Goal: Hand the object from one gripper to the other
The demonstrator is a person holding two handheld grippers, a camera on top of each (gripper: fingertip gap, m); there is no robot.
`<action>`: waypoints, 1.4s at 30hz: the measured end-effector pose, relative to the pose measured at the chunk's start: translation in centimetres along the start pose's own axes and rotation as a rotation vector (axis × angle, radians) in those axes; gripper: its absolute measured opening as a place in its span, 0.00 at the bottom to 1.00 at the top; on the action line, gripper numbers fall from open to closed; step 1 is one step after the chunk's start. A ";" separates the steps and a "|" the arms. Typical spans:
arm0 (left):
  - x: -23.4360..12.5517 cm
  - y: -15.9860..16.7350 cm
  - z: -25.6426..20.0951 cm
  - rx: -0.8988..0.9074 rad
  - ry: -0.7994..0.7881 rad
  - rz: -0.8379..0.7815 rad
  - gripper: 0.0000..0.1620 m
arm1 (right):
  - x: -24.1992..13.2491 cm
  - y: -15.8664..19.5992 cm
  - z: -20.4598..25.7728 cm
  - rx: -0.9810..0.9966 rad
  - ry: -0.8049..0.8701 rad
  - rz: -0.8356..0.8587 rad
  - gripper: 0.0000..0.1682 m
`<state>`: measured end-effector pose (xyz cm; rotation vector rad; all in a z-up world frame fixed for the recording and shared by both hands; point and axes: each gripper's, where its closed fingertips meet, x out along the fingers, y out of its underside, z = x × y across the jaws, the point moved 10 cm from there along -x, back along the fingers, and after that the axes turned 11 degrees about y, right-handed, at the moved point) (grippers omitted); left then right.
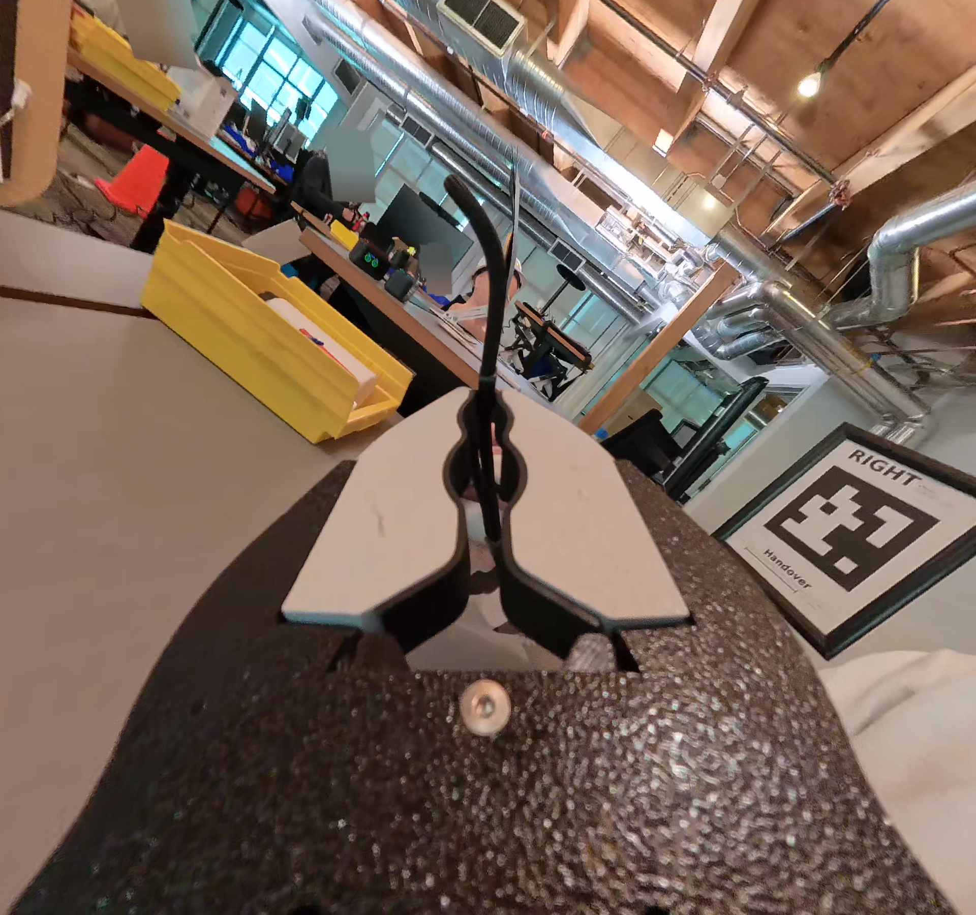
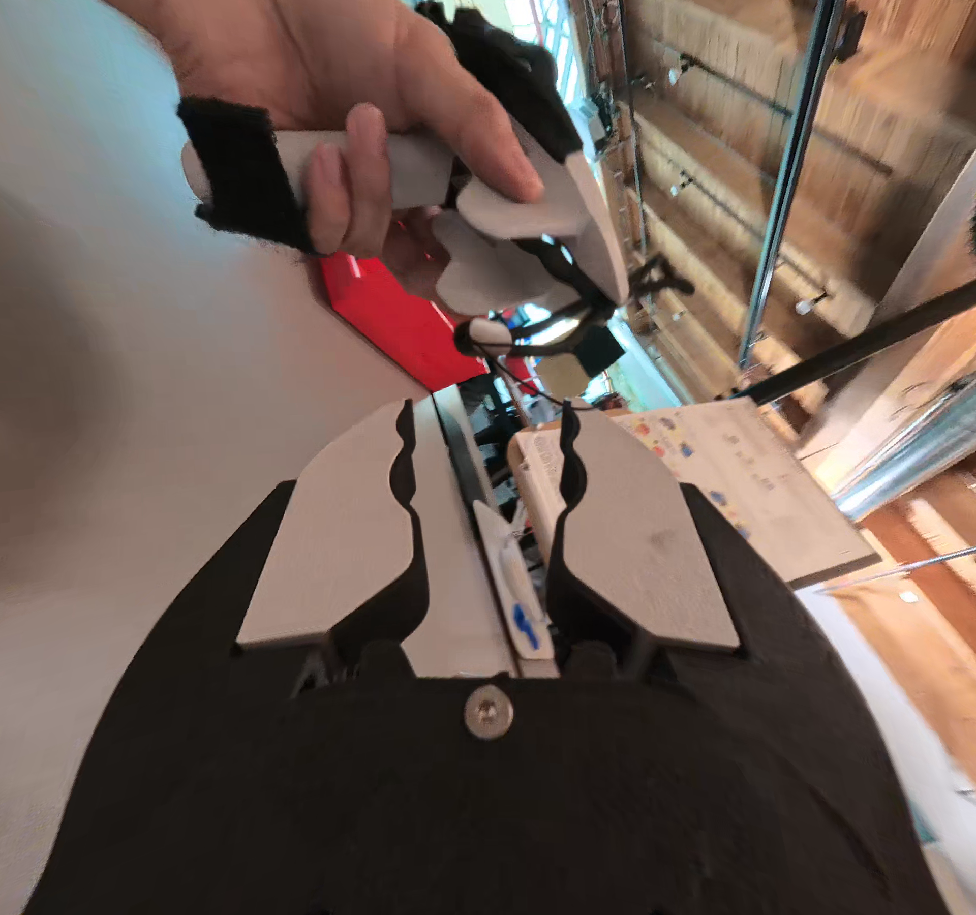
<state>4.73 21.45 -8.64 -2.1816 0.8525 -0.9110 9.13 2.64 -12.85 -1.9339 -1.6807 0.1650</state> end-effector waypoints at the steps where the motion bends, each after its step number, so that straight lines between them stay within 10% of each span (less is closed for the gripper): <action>1: 0.0 0.1 0.2 -0.024 -0.002 0.002 0.03 | 0.1 -0.4 0.2 -0.024 0.018 -0.023 0.28; 7: -0.4 0.1 1.1 -0.078 -0.008 -0.013 0.03 | -0.1 -1.7 -0.1 -0.050 0.097 -0.105 0.04; 16: -0.5 0.6 2.4 0.014 -0.089 0.115 0.04 | 0.4 -1.3 -2.3 0.320 0.063 0.058 0.04; 23: -0.8 0.3 3.2 0.434 -0.402 0.429 0.43 | -0.7 1.4 -6.6 1.021 0.242 0.185 0.04; 28: 1.2 1.9 0.4 0.875 -0.375 0.423 0.34 | -0.5 2.4 -6.2 1.269 0.214 0.314 0.04; 42: 3.0 7.4 2.8 1.365 -0.689 0.640 0.21 | 0.6 1.1 -4.7 1.474 0.168 0.308 0.04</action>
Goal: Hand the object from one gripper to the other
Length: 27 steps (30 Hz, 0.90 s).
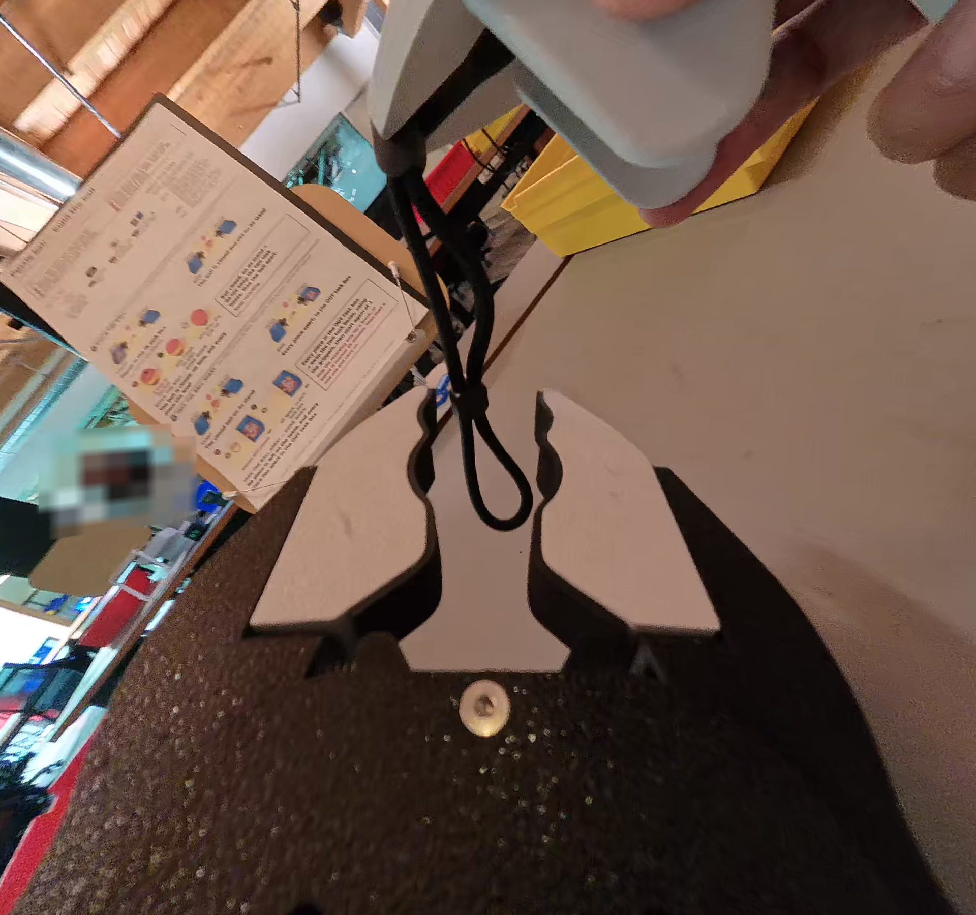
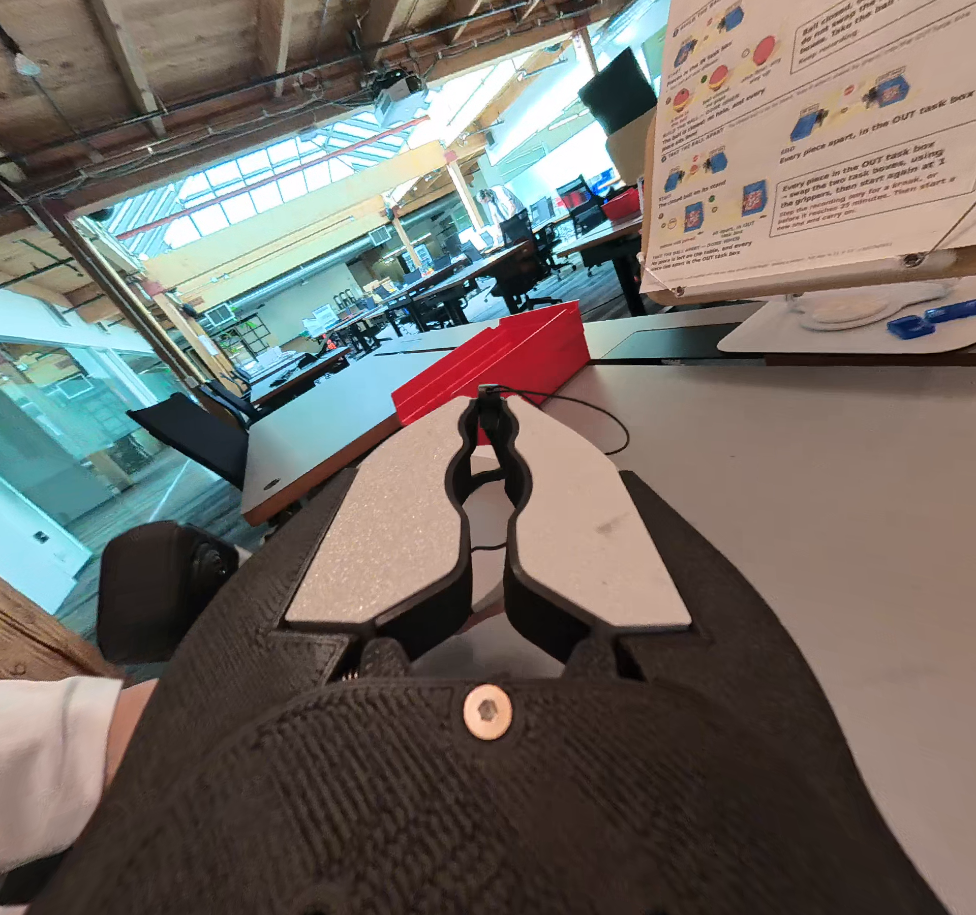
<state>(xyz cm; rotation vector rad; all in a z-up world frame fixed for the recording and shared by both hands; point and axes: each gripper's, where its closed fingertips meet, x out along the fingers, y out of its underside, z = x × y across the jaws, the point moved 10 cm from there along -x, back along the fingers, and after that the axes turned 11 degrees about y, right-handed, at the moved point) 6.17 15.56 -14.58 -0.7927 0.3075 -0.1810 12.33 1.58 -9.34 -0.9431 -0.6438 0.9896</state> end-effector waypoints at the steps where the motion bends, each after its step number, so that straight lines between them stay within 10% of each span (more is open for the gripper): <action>1: 0.0 0.1 -0.1 0.016 -0.019 0.001 0.20 | 0.1 0.1 0.1 0.005 -0.005 0.005 0.04; 11: -0.2 0.7 0.7 -0.086 0.076 -0.064 0.07 | -0.1 -0.1 -0.1 -0.109 -0.045 -0.006 0.04; 17: -1.8 1.2 4.0 -0.507 0.672 -0.398 0.07 | -1.7 -2.0 -0.9 -0.346 -0.217 0.045 0.36; 27: -3.0 3.1 4.9 -0.810 1.212 -0.904 0.07 | -0.6 0.8 -2.8 -0.255 -0.411 0.136 0.34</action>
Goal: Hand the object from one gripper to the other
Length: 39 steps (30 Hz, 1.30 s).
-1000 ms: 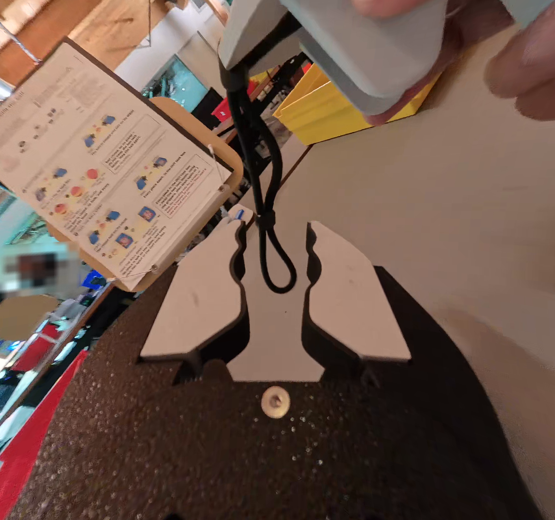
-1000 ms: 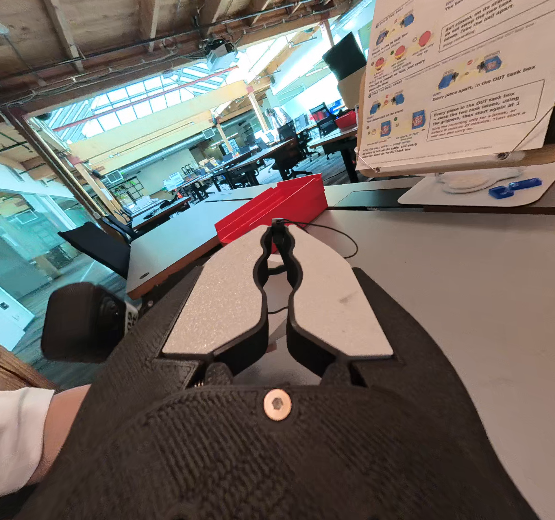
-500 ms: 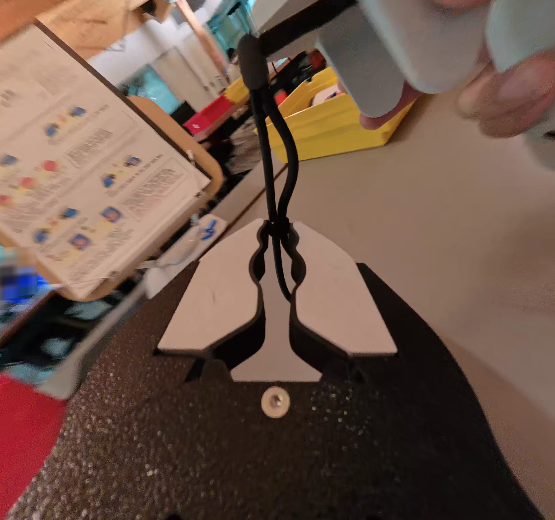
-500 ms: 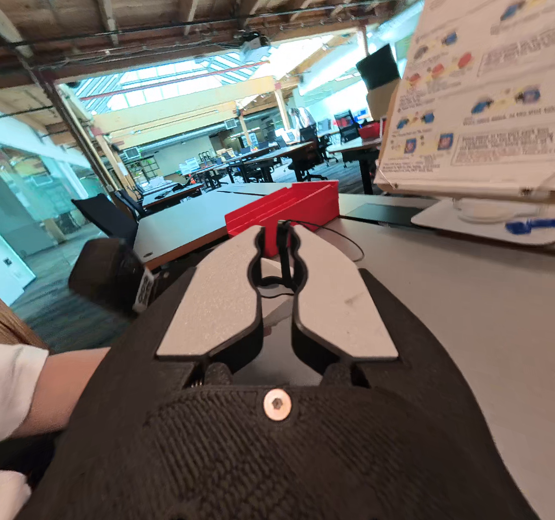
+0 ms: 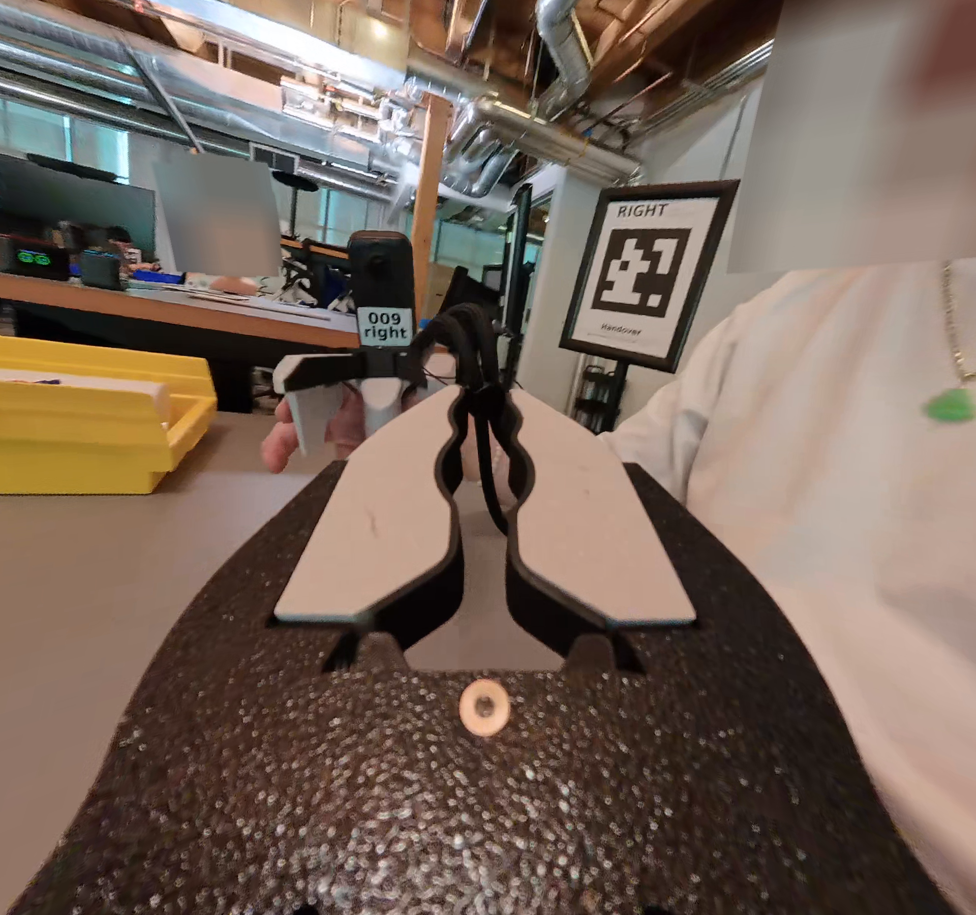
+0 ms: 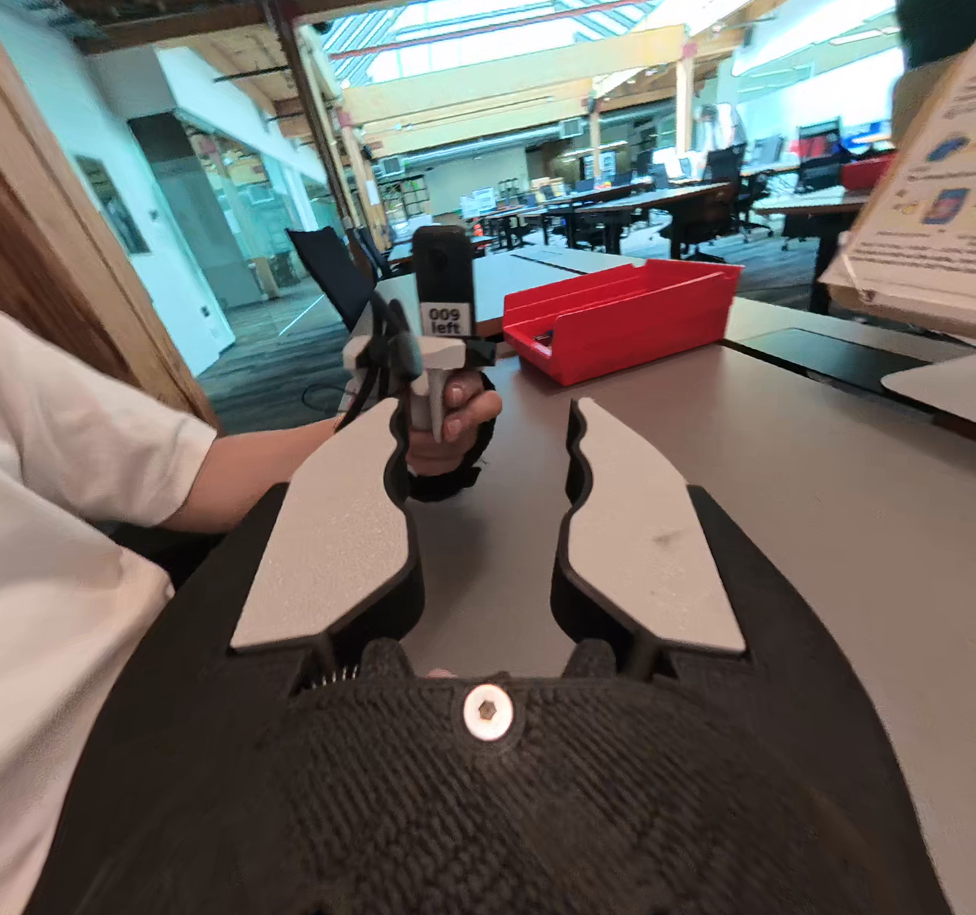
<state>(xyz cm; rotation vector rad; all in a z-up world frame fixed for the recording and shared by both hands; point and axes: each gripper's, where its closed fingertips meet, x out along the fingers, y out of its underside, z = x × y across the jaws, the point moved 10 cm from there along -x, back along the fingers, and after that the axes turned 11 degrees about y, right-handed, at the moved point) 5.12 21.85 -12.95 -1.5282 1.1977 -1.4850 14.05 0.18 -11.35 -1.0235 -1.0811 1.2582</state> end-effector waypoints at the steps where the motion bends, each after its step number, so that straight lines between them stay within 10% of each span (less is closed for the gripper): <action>1: 0.2 0.2 0.1 -0.019 0.023 -0.012 0.07 | 0.3 0.4 0.2 -0.045 -0.033 0.002 0.33; 19: 1.0 2.0 1.5 -0.172 0.039 -0.087 0.07 | 0.1 -1.0 2.7 -0.359 -0.009 -0.254 0.00; 26: 1.4 1.8 1.4 -0.094 -0.104 0.118 0.07 | -0.6 -1.6 2.0 -0.308 0.054 -0.216 0.01; 31: 1.3 1.7 1.4 -0.118 -0.049 0.048 0.07 | -0.4 -0.4 1.0 -0.173 -0.019 -0.170 0.31; 39: 1.7 1.9 0.9 -0.147 0.091 0.037 0.07 | 0.6 0.9 0.7 -0.117 -0.023 -0.197 0.29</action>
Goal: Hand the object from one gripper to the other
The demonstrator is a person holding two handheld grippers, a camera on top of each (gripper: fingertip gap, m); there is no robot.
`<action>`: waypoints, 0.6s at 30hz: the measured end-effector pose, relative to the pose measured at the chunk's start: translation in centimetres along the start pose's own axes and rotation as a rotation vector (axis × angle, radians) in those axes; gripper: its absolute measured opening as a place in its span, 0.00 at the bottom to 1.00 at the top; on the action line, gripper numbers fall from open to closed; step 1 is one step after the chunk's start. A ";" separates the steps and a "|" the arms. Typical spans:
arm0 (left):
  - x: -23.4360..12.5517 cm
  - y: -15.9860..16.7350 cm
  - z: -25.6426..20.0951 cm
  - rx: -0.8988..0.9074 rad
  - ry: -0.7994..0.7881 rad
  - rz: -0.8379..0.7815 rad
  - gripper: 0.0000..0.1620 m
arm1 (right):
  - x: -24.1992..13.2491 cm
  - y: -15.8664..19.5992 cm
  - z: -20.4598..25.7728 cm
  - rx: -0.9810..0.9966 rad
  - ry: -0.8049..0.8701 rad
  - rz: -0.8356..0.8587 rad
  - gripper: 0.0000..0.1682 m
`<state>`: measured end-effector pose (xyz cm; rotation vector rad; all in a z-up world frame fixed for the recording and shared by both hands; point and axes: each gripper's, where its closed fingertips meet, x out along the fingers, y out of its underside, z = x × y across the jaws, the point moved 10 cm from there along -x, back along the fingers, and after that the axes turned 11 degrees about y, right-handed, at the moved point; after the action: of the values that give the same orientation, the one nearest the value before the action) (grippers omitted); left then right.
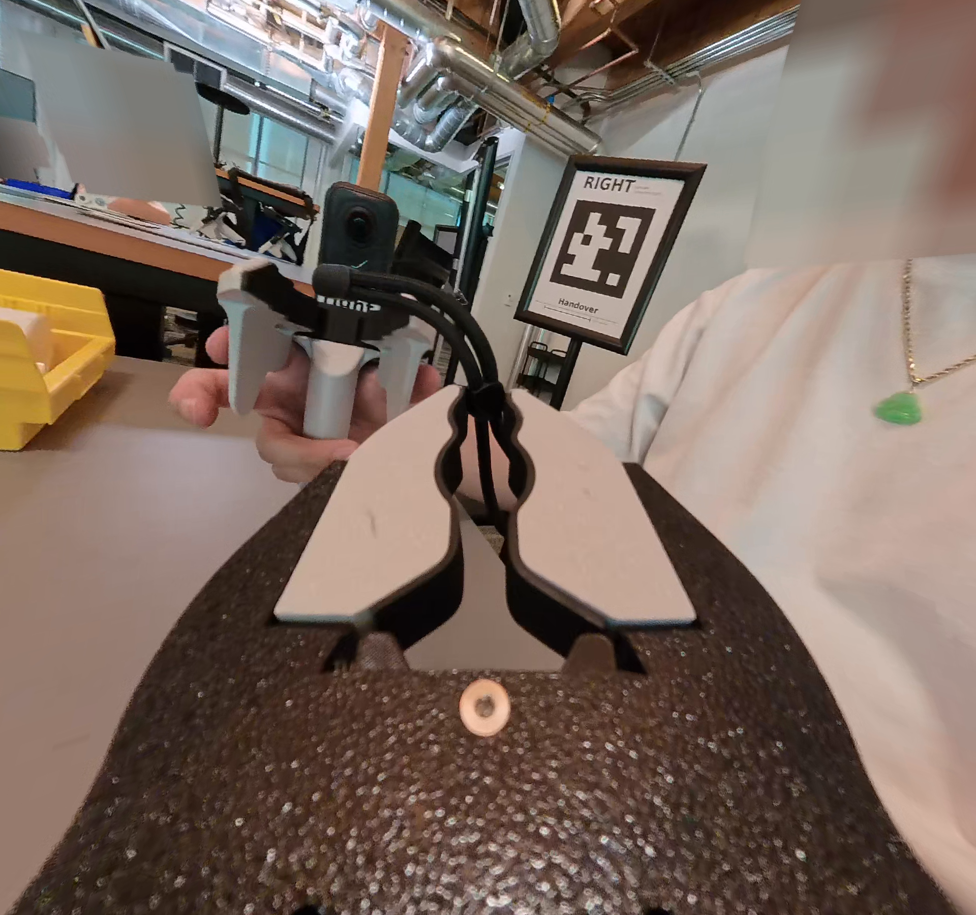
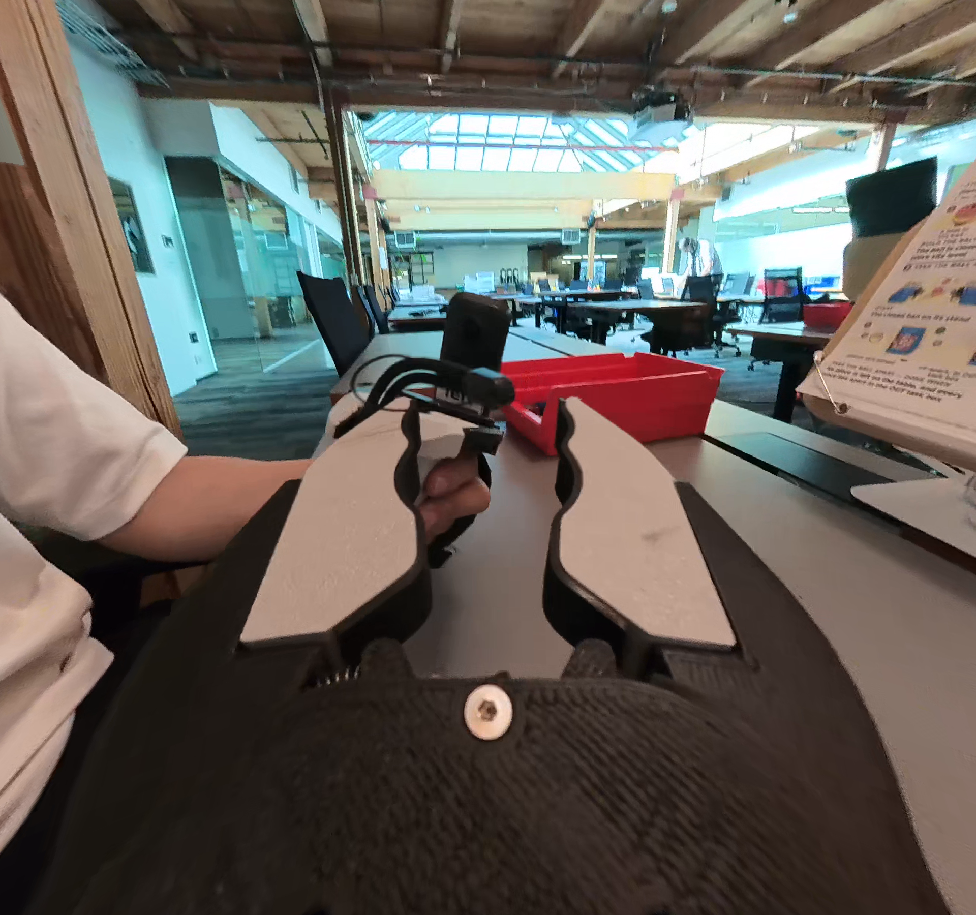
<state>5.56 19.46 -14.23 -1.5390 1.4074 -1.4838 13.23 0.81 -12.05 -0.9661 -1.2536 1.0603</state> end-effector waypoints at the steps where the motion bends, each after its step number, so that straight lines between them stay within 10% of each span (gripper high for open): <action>1: 0.0 0.1 0.0 -0.004 0.009 -0.001 0.07 | 0.0 -0.1 0.0 0.010 -0.009 -0.010 0.27; 6: -0.1 0.4 0.2 -0.055 0.027 0.006 0.07 | -0.3 -0.6 0.6 -0.034 -0.068 -0.041 0.04; 12: -0.2 0.4 0.3 -0.027 -0.056 0.066 0.07 | 0.0 -1.2 0.2 -0.052 0.030 0.077 0.04; 18: -0.7 -0.7 0.7 0.337 -0.724 0.380 0.24 | 0.0 -2.7 -0.5 0.056 0.386 0.227 0.04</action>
<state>6.51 20.12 -13.99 -1.3037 0.8913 -0.7606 13.99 0.18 -9.46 -1.2239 -0.8087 1.0158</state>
